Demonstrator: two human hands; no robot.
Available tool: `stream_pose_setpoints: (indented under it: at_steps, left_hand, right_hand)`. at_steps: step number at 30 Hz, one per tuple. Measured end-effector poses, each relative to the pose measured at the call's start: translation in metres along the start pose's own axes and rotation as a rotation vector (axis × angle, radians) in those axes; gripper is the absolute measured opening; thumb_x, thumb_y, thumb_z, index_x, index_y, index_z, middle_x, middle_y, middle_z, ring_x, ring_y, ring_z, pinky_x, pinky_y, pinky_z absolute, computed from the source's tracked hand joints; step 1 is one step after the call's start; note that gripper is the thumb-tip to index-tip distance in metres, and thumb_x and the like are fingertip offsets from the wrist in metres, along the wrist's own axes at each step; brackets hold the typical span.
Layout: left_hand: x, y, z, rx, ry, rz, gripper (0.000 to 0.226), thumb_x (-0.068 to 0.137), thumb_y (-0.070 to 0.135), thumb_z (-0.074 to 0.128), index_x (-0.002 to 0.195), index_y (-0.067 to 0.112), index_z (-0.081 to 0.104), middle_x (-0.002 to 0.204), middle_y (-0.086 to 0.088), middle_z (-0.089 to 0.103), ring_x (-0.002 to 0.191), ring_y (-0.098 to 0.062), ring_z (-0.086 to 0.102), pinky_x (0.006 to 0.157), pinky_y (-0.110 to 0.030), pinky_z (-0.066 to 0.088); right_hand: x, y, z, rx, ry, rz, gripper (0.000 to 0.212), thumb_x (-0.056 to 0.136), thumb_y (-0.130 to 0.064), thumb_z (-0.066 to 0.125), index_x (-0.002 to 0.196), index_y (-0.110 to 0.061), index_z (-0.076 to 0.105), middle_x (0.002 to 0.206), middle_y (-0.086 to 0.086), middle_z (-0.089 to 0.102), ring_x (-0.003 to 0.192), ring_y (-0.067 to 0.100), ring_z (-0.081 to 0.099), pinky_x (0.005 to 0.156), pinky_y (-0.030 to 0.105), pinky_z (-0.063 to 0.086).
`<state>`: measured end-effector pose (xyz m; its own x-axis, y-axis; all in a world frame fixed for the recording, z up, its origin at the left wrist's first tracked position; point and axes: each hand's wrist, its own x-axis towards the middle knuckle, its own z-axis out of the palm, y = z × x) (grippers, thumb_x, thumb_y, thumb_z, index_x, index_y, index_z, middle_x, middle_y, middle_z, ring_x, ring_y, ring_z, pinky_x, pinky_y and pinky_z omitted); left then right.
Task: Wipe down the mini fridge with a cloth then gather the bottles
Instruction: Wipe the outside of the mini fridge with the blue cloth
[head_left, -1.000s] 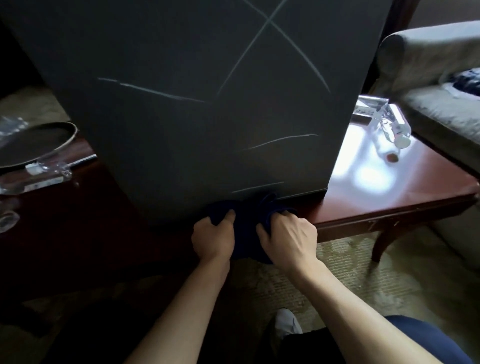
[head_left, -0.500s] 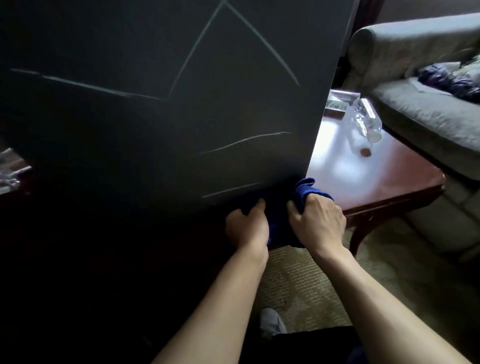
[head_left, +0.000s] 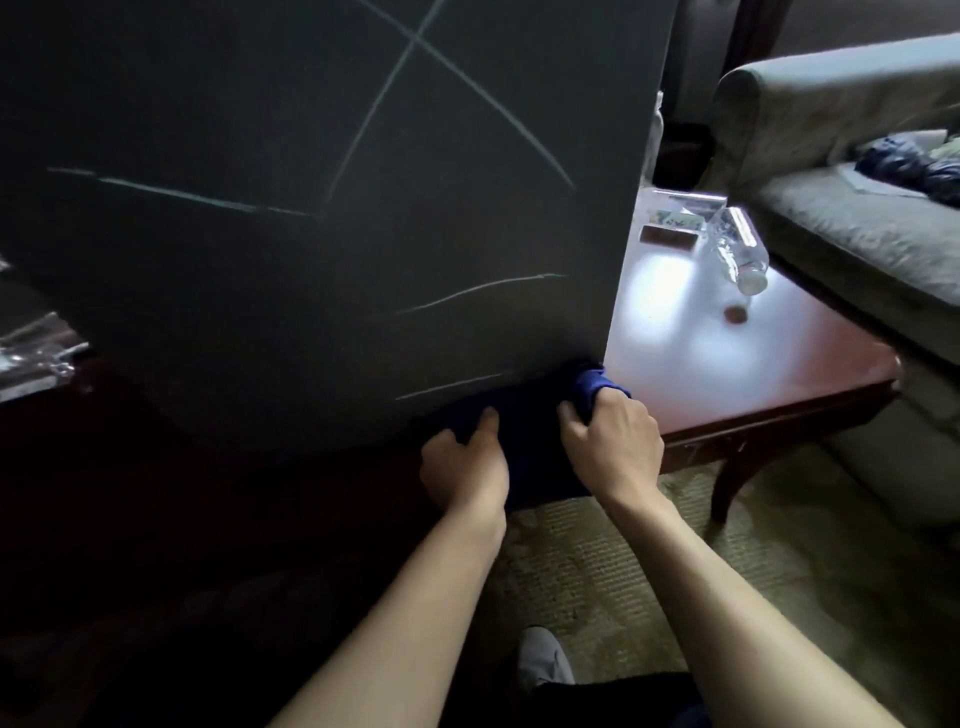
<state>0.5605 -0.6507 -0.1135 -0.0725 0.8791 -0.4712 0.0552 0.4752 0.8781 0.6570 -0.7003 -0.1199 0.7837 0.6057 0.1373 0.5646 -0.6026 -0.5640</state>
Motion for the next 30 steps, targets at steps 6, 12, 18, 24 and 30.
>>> stream_pose_setpoints:
  at_steps: [6, 12, 18, 24, 30]
  left_hand:
    - [-0.008, -0.006, 0.043, 0.033, -0.061, 0.04, 0.041, 0.082, 0.031, 0.073, 0.107, 0.0, 0.066, 0.109, -0.013, 0.069, 0.101, -0.029, 0.066, 0.09, -0.039, 0.053]
    - [-0.003, -0.004, 0.025, -0.064, -0.081, -0.046, 0.043, 0.088, 0.029, 0.068, 0.123, 0.007, 0.06, 0.121, -0.011, 0.064, 0.109, -0.029, 0.063, 0.093, -0.039, 0.052]
    - [0.013, 0.01, -0.049, -0.155, -0.102, -0.053, 0.062, 0.085, 0.039, 0.07, 0.139, 0.018, 0.048, 0.139, -0.008, 0.053, 0.122, -0.025, 0.055, 0.102, -0.045, 0.047]
    - [0.025, 0.027, -0.087, -0.221, -0.093, 0.076, 0.06, 0.087, 0.038, 0.068, 0.139, 0.018, 0.044, 0.125, 0.003, 0.056, 0.121, -0.016, 0.049, 0.11, -0.038, 0.036]
    - [0.023, 0.03, -0.084, -0.201, -0.146, 0.161, 0.059, 0.078, 0.055, 0.07, 0.126, 0.023, 0.058, 0.132, 0.002, 0.058, 0.123, -0.014, 0.052, 0.107, -0.039, 0.042]
  right_hand:
    - [0.022, 0.023, -0.008, 0.024, 0.12, 0.141, 0.033, 0.088, -0.036, 0.054, 0.099, -0.007, 0.065, 0.107, 0.023, 0.066, 0.101, 0.044, 0.06, 0.083, 0.042, 0.047]
    - [0.016, 0.013, -0.001, 0.134, 0.099, 0.125, 0.023, 0.085, -0.033, 0.054, 0.078, -0.011, 0.059, 0.092, 0.022, 0.066, 0.09, 0.043, 0.061, 0.076, 0.04, 0.045]
    - [0.005, -0.019, 0.011, 0.378, -0.186, 0.104, 0.033, 0.075, -0.041, 0.061, 0.082, -0.009, 0.058, 0.088, 0.015, 0.067, 0.086, 0.036, 0.062, 0.076, 0.042, 0.051]
    - [-0.007, -0.058, 0.02, 0.785, -0.273, 0.203, 0.048, 0.06, -0.05, 0.066, 0.094, -0.017, 0.066, 0.092, 0.006, 0.073, 0.083, 0.026, 0.07, 0.075, 0.049, 0.059]
    - [-0.006, -0.069, 0.001, 0.933, -0.101, 0.073, 0.023, 0.076, -0.035, 0.069, 0.084, -0.013, 0.068, 0.083, 0.01, 0.073, 0.079, 0.026, 0.071, 0.069, 0.047, 0.059]
